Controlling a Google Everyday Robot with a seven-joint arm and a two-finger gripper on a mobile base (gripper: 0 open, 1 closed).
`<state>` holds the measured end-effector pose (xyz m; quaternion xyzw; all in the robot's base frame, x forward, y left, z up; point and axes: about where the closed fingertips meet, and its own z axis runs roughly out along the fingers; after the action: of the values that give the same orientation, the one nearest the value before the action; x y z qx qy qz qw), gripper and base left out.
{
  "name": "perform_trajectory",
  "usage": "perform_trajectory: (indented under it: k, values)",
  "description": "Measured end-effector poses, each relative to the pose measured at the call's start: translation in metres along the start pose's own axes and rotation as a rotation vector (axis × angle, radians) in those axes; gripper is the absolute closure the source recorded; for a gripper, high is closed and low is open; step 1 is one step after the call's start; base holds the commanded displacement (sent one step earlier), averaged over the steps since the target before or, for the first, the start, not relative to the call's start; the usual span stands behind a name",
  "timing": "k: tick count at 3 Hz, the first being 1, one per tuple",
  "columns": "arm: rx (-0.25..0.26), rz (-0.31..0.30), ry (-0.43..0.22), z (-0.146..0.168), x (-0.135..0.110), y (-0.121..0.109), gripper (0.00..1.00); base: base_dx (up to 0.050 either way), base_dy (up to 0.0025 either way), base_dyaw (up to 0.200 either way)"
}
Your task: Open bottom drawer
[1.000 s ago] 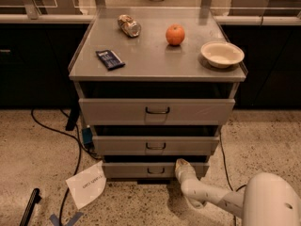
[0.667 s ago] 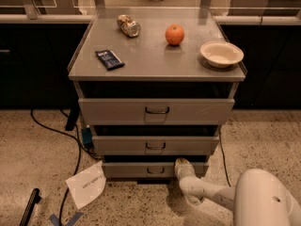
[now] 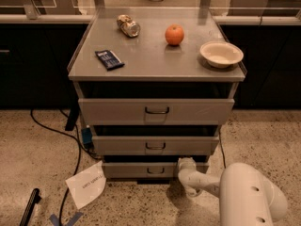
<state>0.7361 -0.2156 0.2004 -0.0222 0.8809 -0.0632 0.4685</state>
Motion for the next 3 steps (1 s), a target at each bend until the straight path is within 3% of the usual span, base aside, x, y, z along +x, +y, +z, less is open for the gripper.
perform_trajectory:
  k: [2, 3]
  values:
    - [-0.002, -0.004, 0.016, 0.0021, 0.0006, 0.0002, 1.00, 0.000, 0.00000, 0.000]
    - [-0.005, -0.011, 0.083, 0.0089, 0.0094, -0.0020, 1.00, 0.000, 0.00000, 0.000]
